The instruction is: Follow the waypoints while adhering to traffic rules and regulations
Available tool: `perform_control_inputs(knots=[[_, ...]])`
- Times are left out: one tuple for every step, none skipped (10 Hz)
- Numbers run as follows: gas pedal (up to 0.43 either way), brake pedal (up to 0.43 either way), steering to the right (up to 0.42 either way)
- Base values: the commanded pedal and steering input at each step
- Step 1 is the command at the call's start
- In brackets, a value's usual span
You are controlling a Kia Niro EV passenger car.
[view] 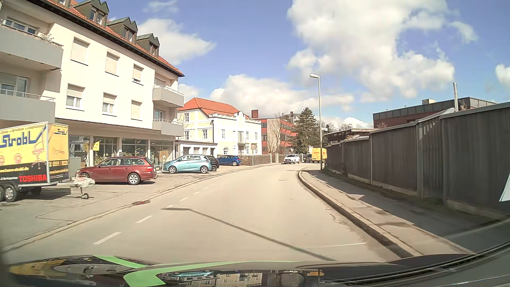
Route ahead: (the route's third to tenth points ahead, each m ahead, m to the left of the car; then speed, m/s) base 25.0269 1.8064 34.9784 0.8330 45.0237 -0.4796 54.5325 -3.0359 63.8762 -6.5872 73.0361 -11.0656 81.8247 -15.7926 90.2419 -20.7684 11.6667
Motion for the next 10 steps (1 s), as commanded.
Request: perform_control_inputs(knots=[[0.067,0.000,0.009],[0.067,0.000,0.010],[0.067,0.000,0.013],[0.067,0.000,0.014],[0.067,0.000,0.013],[0.067,0.000,0.013],[0.067,0.000,0.014],[0.067,0.000,0.014],[0.059,0.000,0.015],[0.047,0.000,0.020]])
